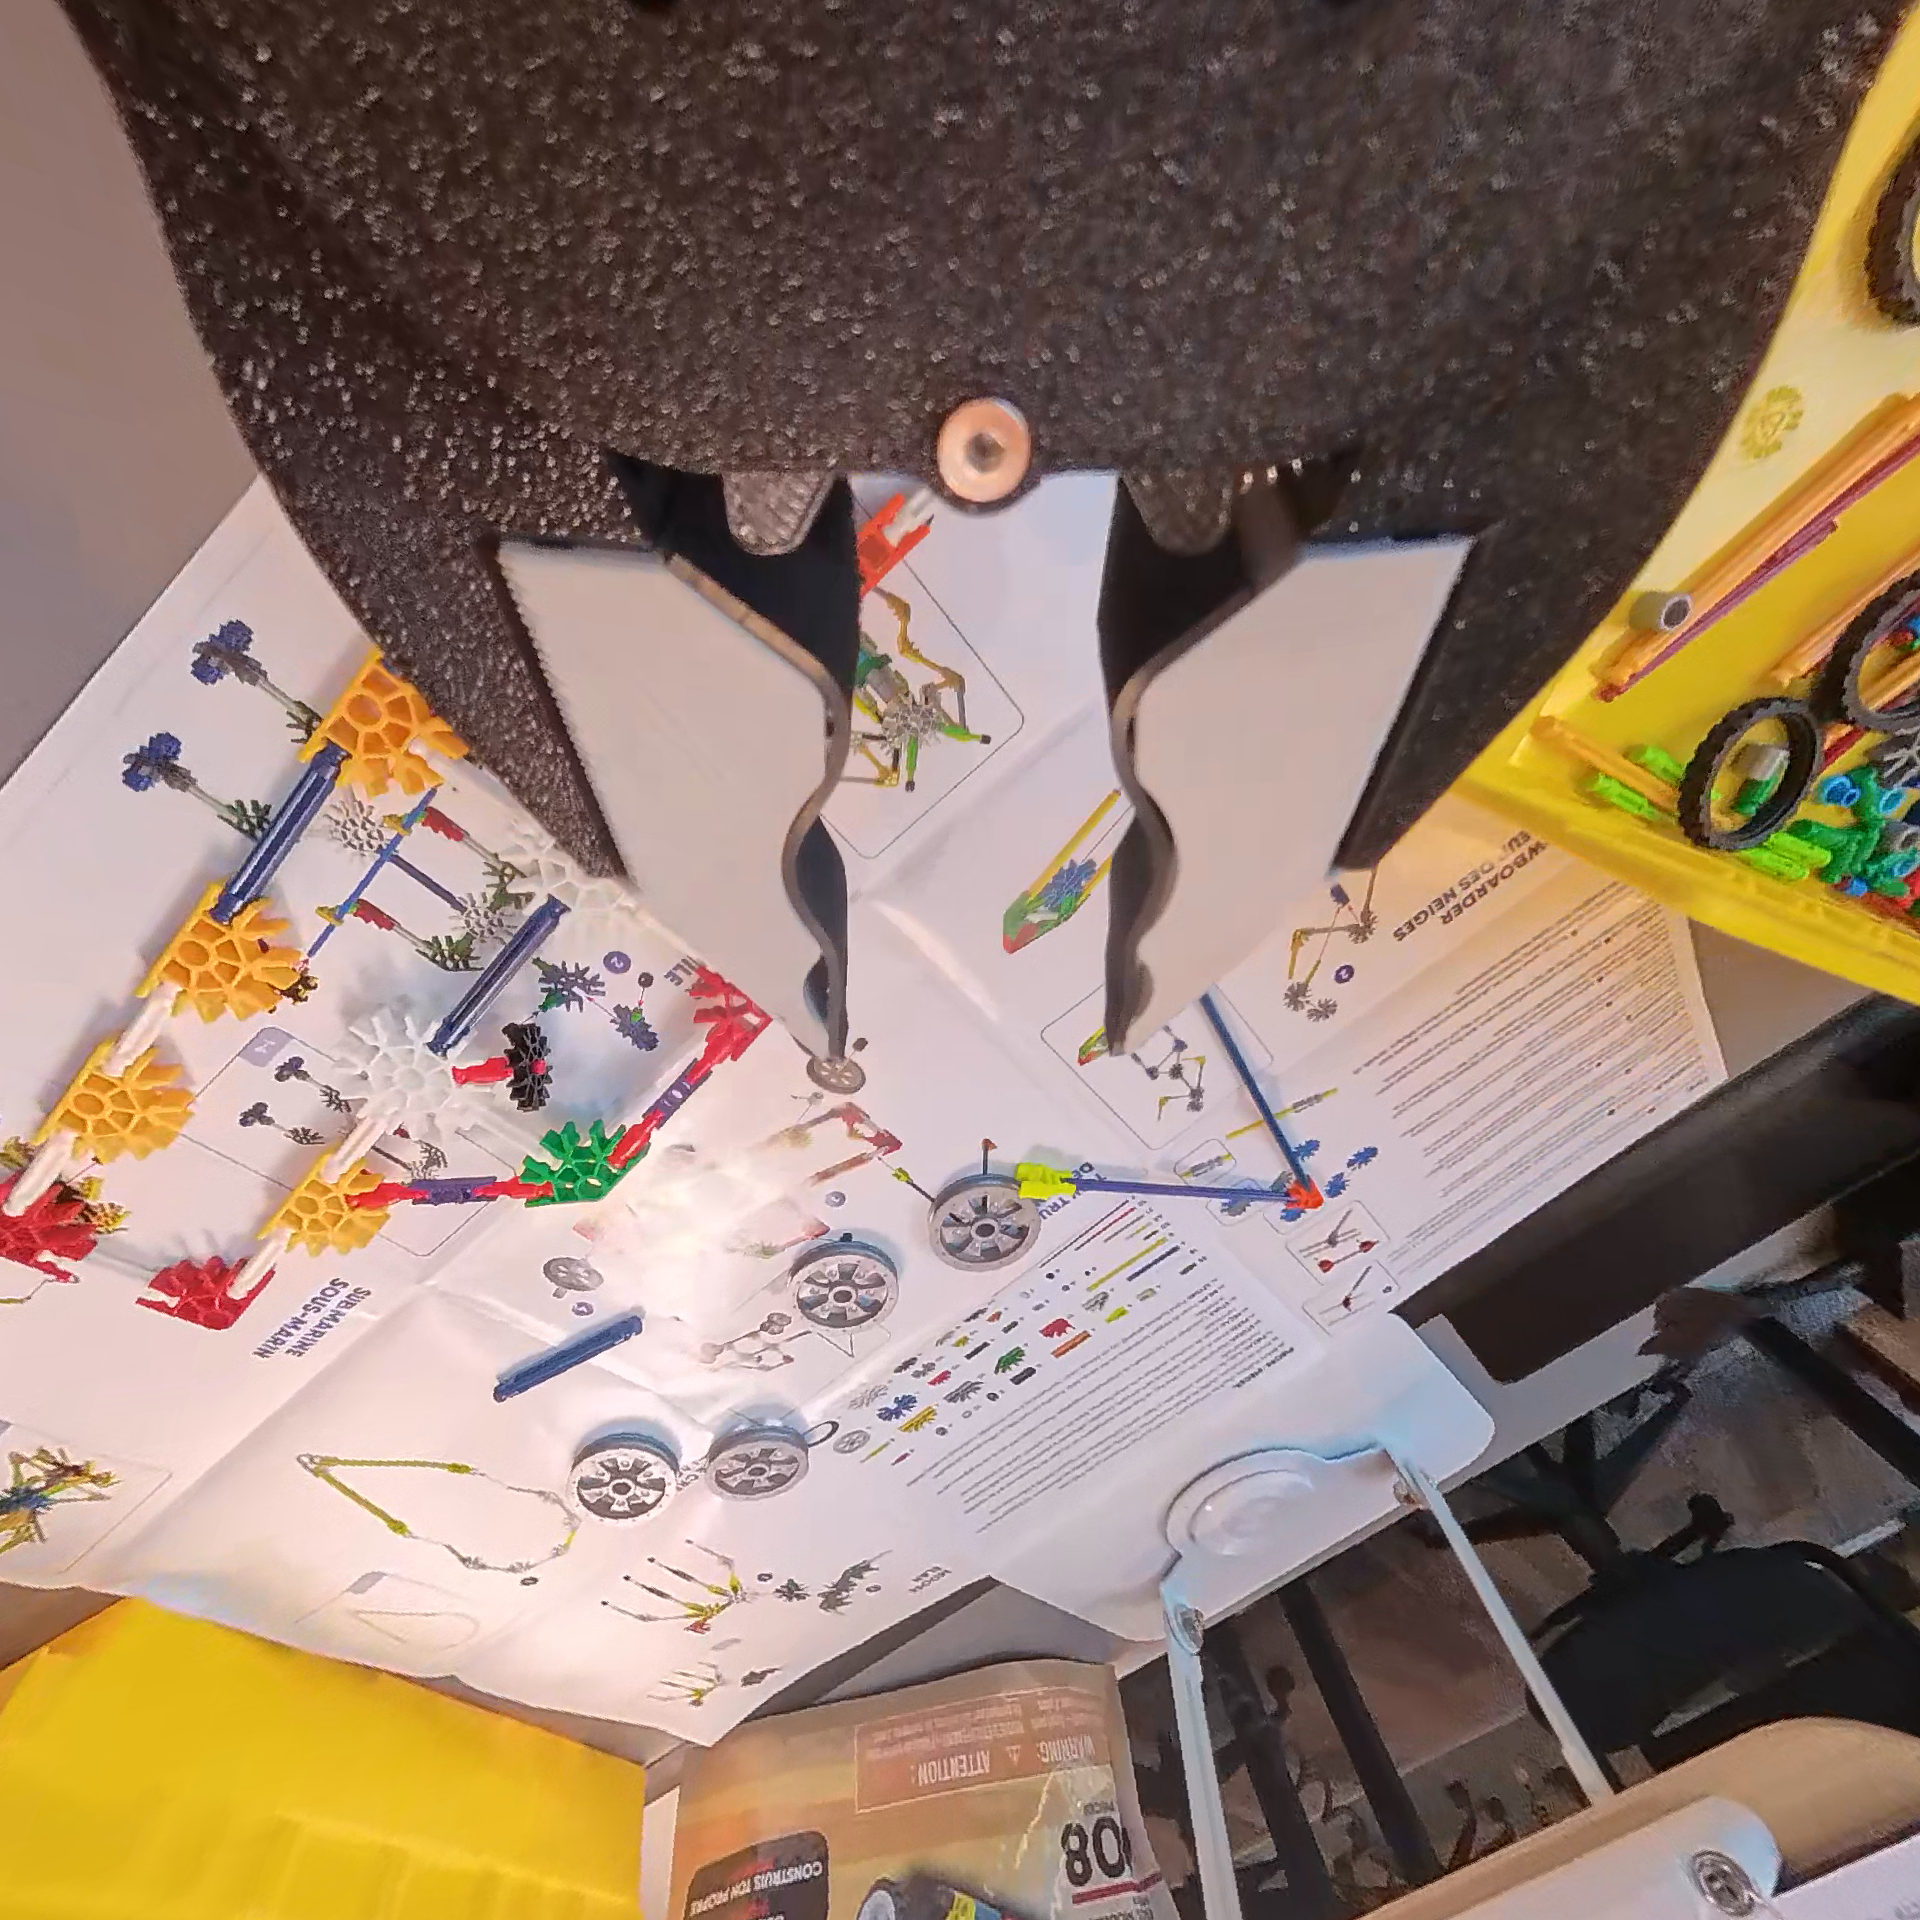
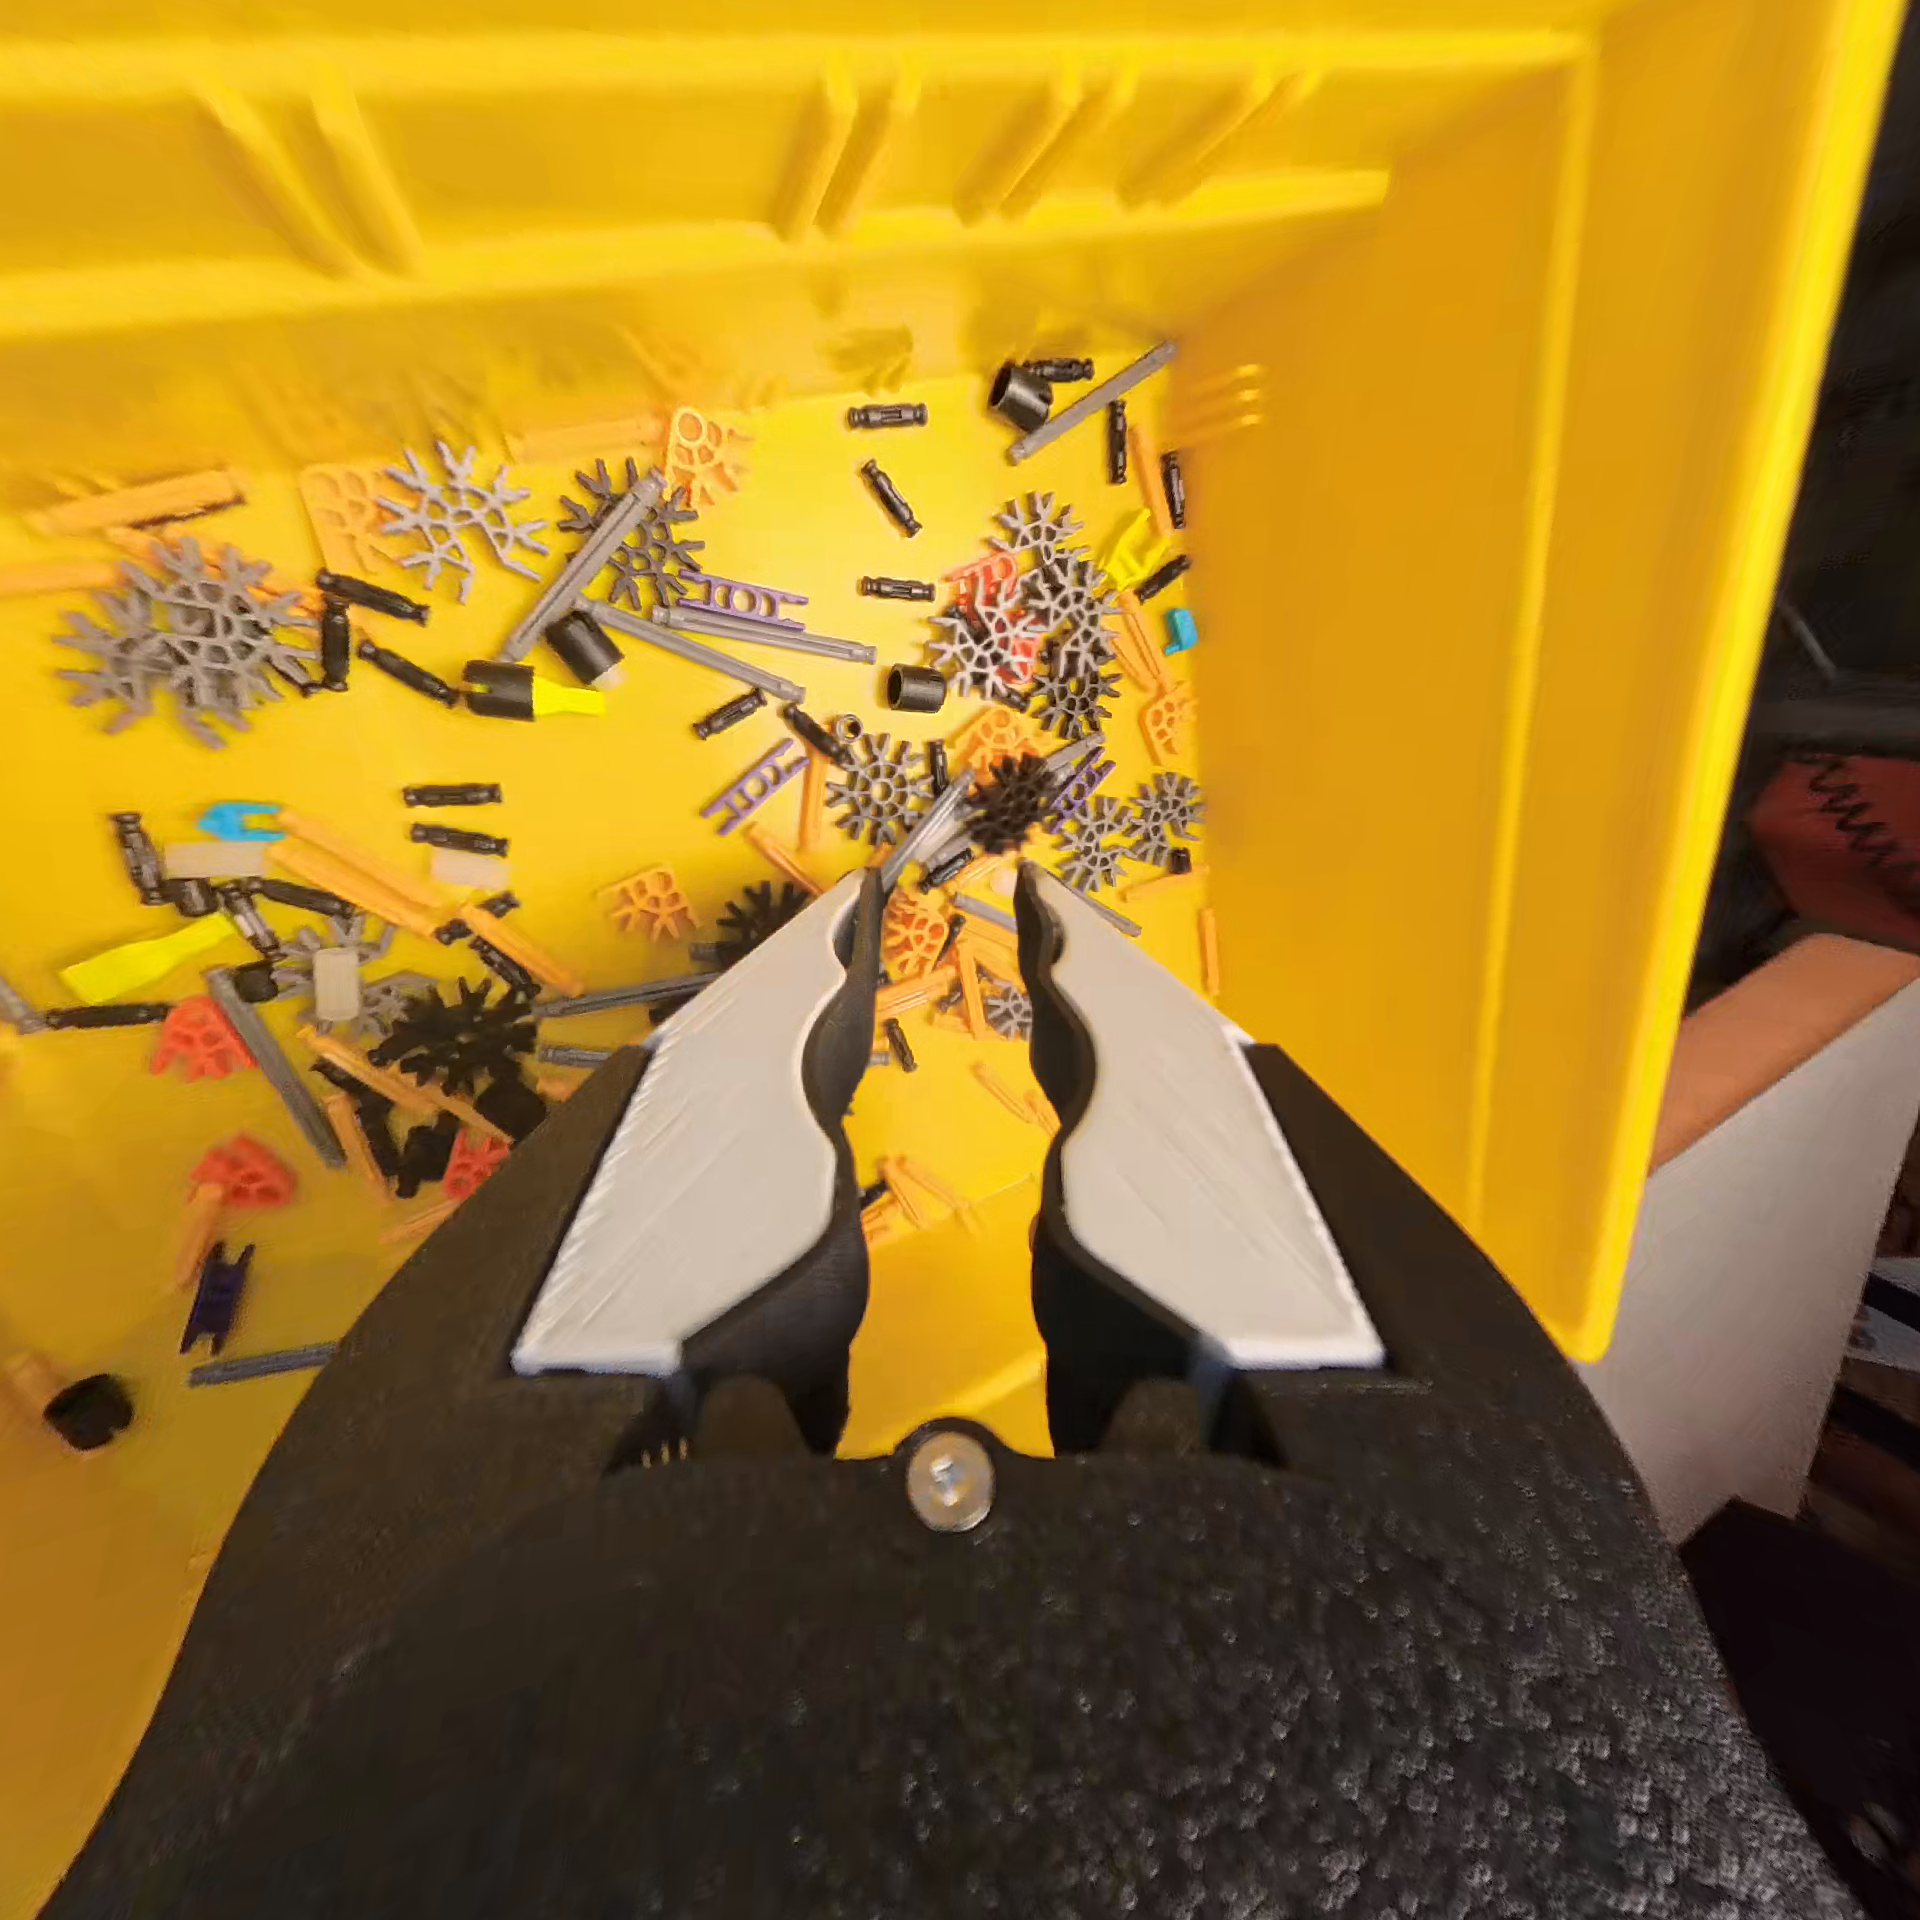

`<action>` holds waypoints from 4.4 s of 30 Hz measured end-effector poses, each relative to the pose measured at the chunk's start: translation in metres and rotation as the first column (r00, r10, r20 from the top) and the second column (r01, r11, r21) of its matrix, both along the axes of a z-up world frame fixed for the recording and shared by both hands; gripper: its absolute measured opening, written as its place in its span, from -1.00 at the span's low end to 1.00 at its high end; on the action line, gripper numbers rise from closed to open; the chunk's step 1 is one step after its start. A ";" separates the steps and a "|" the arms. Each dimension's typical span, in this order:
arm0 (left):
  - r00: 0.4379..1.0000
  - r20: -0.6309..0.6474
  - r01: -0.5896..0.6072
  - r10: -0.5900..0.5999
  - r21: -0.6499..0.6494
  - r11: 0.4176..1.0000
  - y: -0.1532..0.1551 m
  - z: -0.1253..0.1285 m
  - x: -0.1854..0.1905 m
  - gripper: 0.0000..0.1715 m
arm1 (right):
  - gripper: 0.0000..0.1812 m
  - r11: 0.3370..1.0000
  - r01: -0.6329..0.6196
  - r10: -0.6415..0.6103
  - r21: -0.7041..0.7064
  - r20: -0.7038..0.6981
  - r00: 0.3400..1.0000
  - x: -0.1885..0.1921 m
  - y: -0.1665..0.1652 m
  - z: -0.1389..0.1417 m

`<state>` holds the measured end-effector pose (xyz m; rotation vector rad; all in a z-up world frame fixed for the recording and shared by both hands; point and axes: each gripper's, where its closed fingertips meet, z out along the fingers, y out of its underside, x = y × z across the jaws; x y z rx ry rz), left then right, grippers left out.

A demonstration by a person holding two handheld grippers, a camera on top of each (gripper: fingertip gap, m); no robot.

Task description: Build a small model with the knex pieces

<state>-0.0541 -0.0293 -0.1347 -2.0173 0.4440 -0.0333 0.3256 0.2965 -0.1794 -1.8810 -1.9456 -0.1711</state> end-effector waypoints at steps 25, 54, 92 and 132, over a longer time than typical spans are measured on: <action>0.993 0.121 -0.021 0.012 0.074 0.997 -0.037 0.017 -0.024 -0.48 | -0.72 0.968 -0.113 0.125 -0.224 0.040 0.991 0.052 -0.229 0.045; 0.999 0.048 0.012 -0.011 -0.006 1.000 -0.065 -0.007 -0.062 -0.47 | -0.34 0.980 0.196 -0.183 0.037 -0.230 0.956 0.068 -0.198 0.055; 0.975 0.053 0.223 -0.218 -0.116 0.968 -0.055 -0.036 -0.092 -0.67 | -0.28 0.989 0.117 -0.149 -0.094 -0.711 0.687 -0.165 -0.265 0.057; 0.874 -0.471 -0.141 0.117 -0.016 0.990 -0.052 -0.039 -0.164 -0.72 | -0.50 0.986 0.168 -0.089 0.005 -0.833 0.546 -0.214 -0.252 0.033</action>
